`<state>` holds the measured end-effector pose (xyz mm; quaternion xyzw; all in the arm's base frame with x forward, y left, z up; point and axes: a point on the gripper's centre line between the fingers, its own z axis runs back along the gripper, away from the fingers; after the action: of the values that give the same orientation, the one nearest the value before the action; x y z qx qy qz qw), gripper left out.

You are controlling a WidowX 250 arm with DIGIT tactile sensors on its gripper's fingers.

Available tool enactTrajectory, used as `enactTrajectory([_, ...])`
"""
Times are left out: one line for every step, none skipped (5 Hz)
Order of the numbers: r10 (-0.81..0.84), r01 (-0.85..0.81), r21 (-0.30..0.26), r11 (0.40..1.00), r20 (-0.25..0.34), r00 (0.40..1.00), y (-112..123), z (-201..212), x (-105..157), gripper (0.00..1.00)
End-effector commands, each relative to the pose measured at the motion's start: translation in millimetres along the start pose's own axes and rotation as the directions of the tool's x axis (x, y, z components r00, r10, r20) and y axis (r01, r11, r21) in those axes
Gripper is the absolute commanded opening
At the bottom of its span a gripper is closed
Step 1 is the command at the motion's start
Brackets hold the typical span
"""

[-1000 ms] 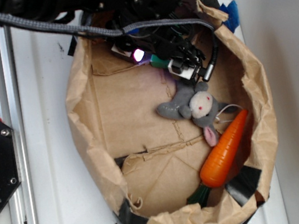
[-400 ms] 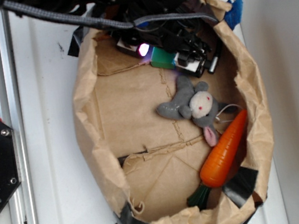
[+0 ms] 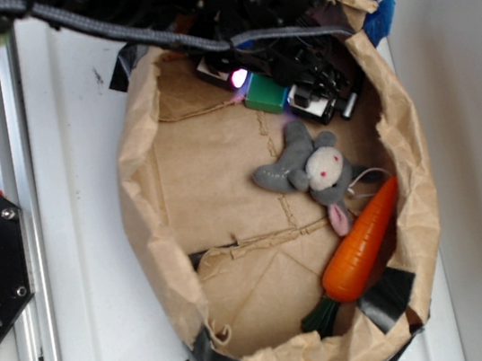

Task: Grab the green block.

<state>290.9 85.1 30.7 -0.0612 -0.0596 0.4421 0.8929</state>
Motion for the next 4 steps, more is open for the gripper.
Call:
enactTrajectory([-0.076,0.076,0.009,0.997,0.028,0.997,-17.8,8.1,15.4,1.0])
enactTrajectory([-0.121,0.119,0.053,0.992,0.042,0.992,-25.6,1.9,14.1,1.0])
enactTrajectory([-0.135,0.131,0.066,0.989,0.053,0.989,-26.8,1.7,12.0,0.0])
enactTrajectory([-0.169,0.164,0.068,0.984,0.072,0.983,-27.2,5.5,8.1,0.0])
